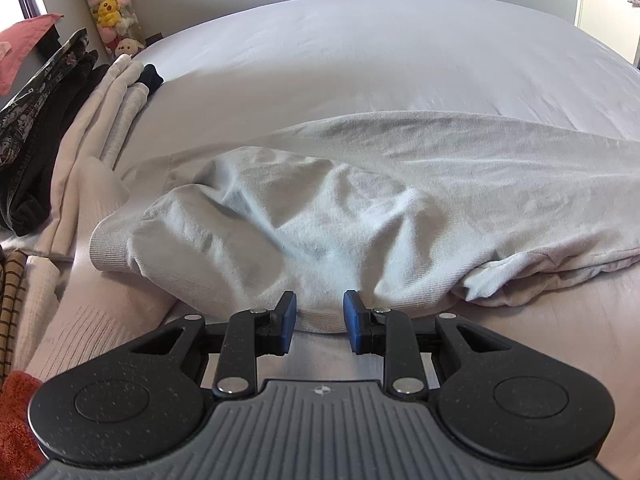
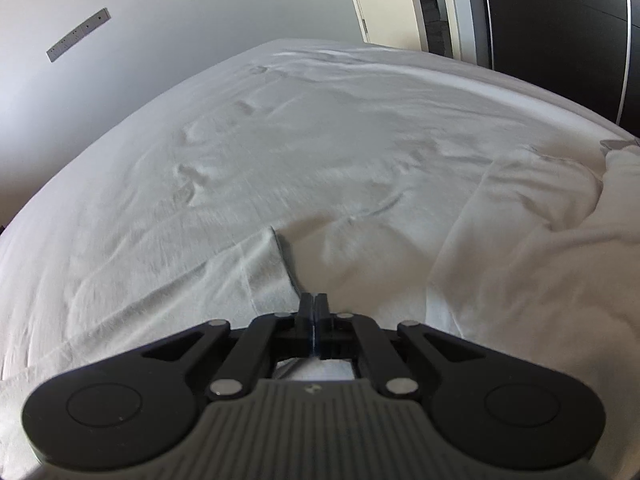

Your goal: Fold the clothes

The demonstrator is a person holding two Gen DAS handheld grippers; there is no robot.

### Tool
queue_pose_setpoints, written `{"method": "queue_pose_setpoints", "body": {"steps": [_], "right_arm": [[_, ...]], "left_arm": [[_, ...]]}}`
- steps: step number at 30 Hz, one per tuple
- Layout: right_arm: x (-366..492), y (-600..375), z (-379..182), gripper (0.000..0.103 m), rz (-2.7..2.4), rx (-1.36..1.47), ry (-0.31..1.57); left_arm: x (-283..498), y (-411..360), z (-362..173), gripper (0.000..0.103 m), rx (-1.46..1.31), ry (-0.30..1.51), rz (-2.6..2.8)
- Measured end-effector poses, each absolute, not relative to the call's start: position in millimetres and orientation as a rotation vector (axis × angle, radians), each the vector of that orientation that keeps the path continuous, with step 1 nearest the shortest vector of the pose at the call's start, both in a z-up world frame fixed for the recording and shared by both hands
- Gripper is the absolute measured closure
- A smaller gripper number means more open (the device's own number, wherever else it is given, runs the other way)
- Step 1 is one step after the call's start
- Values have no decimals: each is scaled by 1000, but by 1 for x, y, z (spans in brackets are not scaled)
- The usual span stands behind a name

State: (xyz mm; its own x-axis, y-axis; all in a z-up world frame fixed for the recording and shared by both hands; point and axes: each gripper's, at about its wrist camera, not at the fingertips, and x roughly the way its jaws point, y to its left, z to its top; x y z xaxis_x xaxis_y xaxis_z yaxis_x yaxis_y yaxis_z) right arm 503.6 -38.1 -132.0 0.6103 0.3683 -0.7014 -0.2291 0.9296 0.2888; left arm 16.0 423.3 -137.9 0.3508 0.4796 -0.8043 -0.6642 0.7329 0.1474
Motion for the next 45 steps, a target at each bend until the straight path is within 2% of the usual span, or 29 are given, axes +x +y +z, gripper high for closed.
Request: {"method": "queue_pose_setpoints", "body": {"steps": [2, 4, 5, 6, 12, 17, 24, 28, 30, 31, 32, 33, 34, 35, 45], "right_arm": [[502, -44, -134, 94, 326, 227, 839], [499, -51, -135, 89, 310, 283, 831], [495, -55, -135, 75, 312, 318, 826], [490, -58, -135, 71, 319, 348, 818], [452, -61, -151, 64, 354, 567, 832], [444, -52, -167, 64, 324, 608, 839], [450, -50, -162, 64, 333, 601, 852], [456, -54, -165, 59, 351, 645, 854], [461, -55, -167, 59, 338, 675, 849], [464, -56, -168, 63, 325, 689, 846], [467, -56, -169, 71, 311, 703, 845], [470, -57, -171, 76, 296, 718, 848], [473, -58, -173, 89, 282, 732, 852], [476, -58, -174, 91, 277, 746, 856], [485, -42, -122, 95, 269, 579, 763]], "left_arm": [[15, 424, -135, 73, -230, 947, 749], [13, 425, -133, 73, -247, 930, 747], [11, 425, -132, 73, -265, 918, 746], [9, 425, -131, 73, -284, 904, 745], [-6, 412, -119, 73, -385, 774, 721], [6, 382, -118, 73, -322, 778, 613], [37, 363, -147, 73, -257, 821, 596], [38, 365, -144, 72, -280, 781, 592], [39, 369, -141, 72, -295, 764, 604], [39, 372, -139, 72, -308, 754, 609], [39, 376, -138, 74, -331, 748, 606], [39, 378, -136, 85, -345, 748, 603], [40, 379, -135, 96, -341, 754, 603], [40, 379, -133, 98, -328, 759, 606], [20, 365, -109, 101, -289, 882, 582]]}}
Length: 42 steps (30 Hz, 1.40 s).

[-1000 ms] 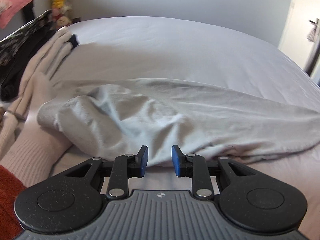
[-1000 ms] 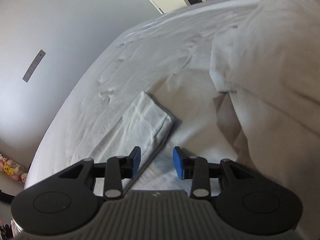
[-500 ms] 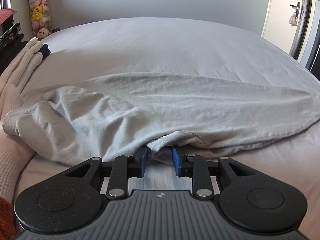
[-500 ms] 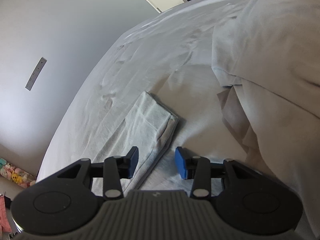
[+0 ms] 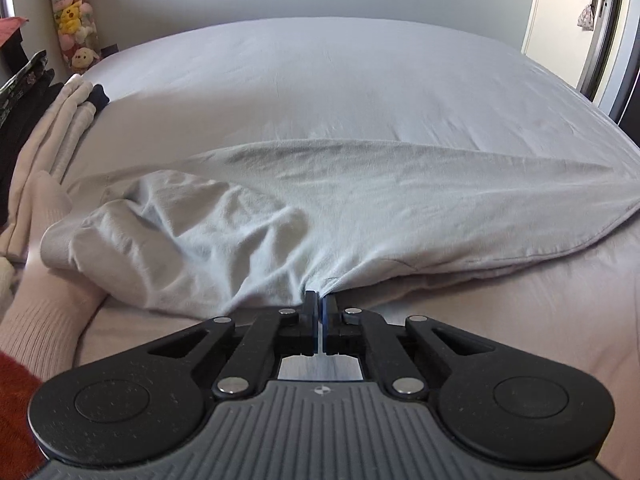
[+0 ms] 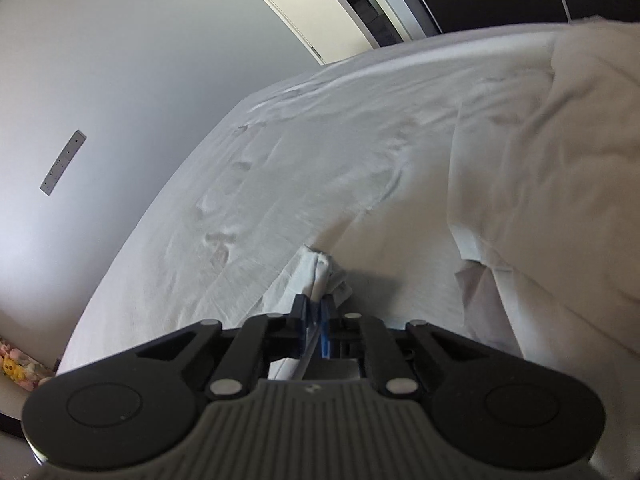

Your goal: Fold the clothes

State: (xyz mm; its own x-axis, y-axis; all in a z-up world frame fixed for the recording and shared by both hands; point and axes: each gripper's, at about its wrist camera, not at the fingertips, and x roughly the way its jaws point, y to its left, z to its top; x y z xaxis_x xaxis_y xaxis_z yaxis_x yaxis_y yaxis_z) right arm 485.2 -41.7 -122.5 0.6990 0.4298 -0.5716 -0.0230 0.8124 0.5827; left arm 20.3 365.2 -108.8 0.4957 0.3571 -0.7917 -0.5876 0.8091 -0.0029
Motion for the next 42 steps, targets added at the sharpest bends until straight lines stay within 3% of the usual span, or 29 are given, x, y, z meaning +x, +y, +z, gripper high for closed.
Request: {"method": "queue_pose_setpoints", "body": {"steps": [18, 23, 25, 29, 33, 38, 41, 42], "right_arm": [[477, -73, -103, 95, 104, 412, 759], [462, -75, -104, 87, 102, 380, 782], [451, -81, -99, 80, 119, 391, 774], [415, -86, -96, 76, 197, 433, 758], [365, -84, -102, 71, 307, 505, 733], [317, -74, -129, 65, 369, 560, 725], [314, -62, -131, 65, 395, 443, 729], [313, -57, -129, 65, 391, 379, 701]], "left_arm": [[9, 339, -141, 101, -423, 987, 459], [-26, 355, -124, 99, -428, 953, 583], [-45, 376, -114, 83, -493, 887, 671], [-81, 435, -108, 57, -708, 672, 851], [-102, 485, -125, 50, -931, 530, 922], [-102, 518, -148, 50, -1030, 473, 986], [-98, 526, -154, 53, -1028, 440, 990], [-96, 529, -156, 69, -1021, 440, 998]]}}
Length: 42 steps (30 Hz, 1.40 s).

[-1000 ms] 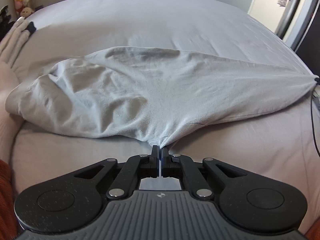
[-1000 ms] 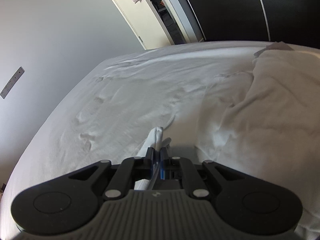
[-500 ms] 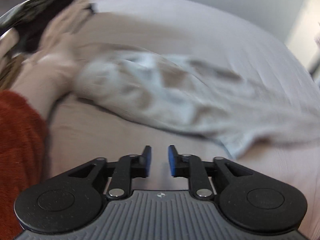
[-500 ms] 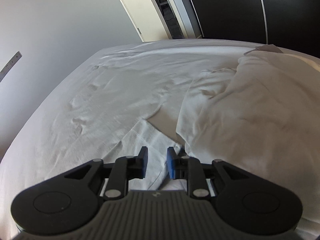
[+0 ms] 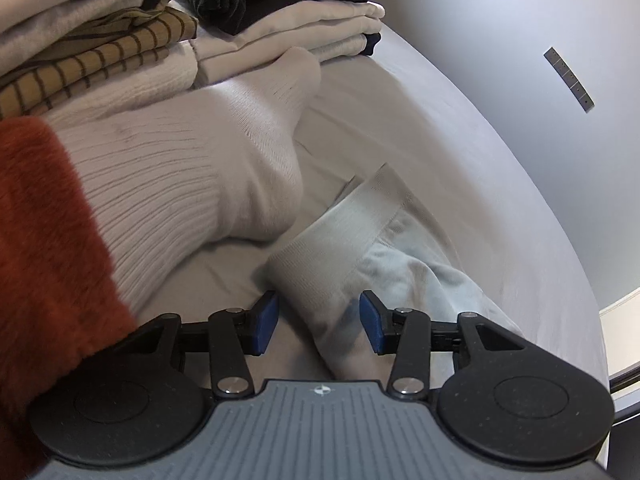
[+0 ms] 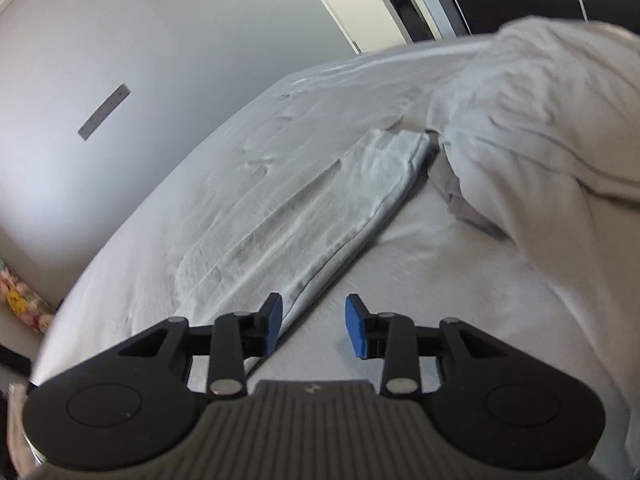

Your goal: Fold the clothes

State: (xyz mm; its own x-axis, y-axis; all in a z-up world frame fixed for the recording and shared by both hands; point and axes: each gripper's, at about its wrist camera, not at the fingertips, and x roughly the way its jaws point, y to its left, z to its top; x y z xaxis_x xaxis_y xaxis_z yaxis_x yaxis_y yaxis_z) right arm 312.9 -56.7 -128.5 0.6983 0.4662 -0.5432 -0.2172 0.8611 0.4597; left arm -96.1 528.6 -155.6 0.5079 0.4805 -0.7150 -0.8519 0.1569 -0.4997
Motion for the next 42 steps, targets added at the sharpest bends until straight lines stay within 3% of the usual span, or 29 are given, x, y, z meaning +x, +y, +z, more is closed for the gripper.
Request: {"method": "queue_pose_setpoints", "body": {"steps": [1, 4, 9, 12, 16, 22, 34, 36, 38, 40, 42], "right_arm": [[311, -52, -128, 64, 384, 328, 678], [310, -48, -136, 65, 375, 317, 703], [316, -53, -144, 65, 329, 336, 723], [322, -69, -145, 63, 293, 445, 728], [338, -95, -148, 50, 228, 644, 732], [377, -103, -154, 51, 199, 718, 760], [436, -61, -167, 57, 147, 691, 749], [442, -53, -167, 64, 125, 694, 745], [446, -47, -166, 86, 106, 688, 756], [446, -45, -162, 95, 107, 692, 761], [443, -38, -152, 96, 119, 653, 753]], "left_arm": [[-95, 530, -157, 78, -1010, 453, 1015], [-89, 526, -154, 86, -946, 481, 1051], [-80, 524, -155, 87, -851, 557, 1104], [-73, 518, -151, 82, -794, 596, 1110], [-69, 502, -141, 70, -736, 632, 1135], [-54, 462, -121, 66, -479, 687, 1138], [-38, 443, -118, 65, -422, 701, 1068], [-38, 442, -118, 65, -421, 702, 1063], [-38, 441, -117, 65, -417, 702, 1059], [-38, 441, -115, 65, -417, 696, 1047], [-38, 439, -113, 65, -416, 687, 1032]]}}
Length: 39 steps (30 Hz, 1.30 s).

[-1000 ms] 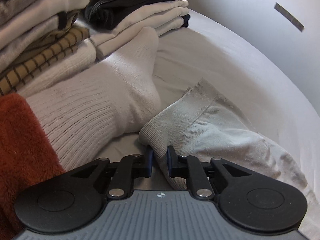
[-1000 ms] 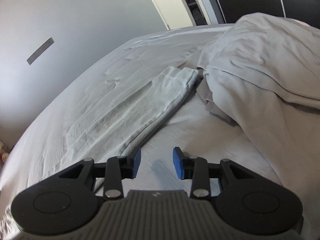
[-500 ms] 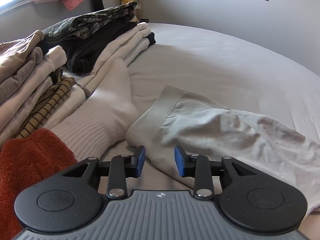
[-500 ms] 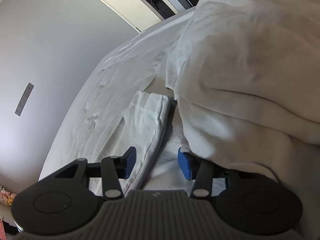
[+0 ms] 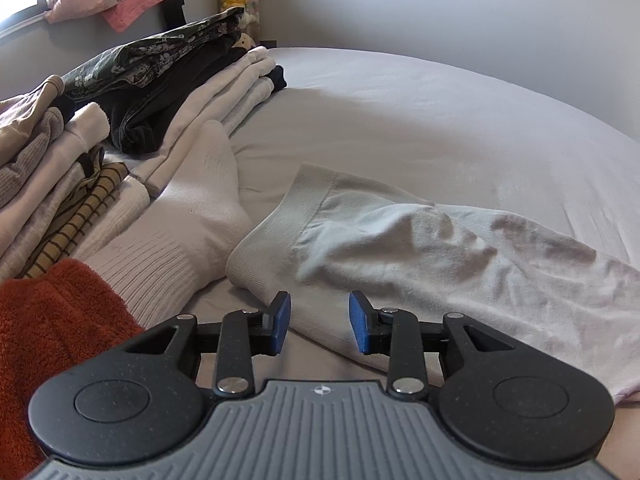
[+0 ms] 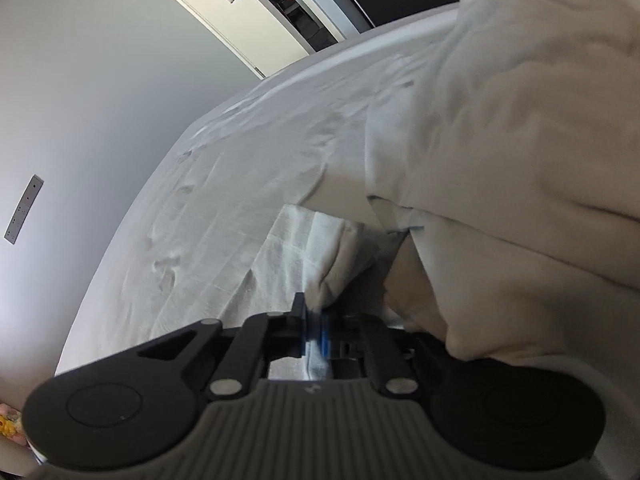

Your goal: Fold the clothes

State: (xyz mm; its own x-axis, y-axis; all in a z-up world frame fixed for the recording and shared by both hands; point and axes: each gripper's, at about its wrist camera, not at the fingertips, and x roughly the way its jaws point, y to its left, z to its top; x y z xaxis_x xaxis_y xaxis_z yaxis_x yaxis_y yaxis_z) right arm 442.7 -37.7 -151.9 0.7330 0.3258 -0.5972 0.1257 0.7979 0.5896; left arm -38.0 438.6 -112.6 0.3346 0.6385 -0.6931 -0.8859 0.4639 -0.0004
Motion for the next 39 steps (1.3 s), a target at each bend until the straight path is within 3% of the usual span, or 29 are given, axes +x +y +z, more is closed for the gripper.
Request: {"method": "queue_pose_setpoints", "body": {"steps": [13, 19, 24, 39], "right_arm": [[348, 93, 2, 97, 470, 405, 582], [265, 182, 37, 97, 675, 311, 582], [198, 244, 29, 97, 804, 198, 612], [106, 331, -111, 96, 918, -312, 779]], "left_arm": [[-53, 422, -96, 65, -449, 652, 878], [-75, 437, -81, 65, -544, 595, 849], [-91, 457, -81, 65, -649, 591, 849], [-105, 475, -79, 65, -778, 588, 816]]}}
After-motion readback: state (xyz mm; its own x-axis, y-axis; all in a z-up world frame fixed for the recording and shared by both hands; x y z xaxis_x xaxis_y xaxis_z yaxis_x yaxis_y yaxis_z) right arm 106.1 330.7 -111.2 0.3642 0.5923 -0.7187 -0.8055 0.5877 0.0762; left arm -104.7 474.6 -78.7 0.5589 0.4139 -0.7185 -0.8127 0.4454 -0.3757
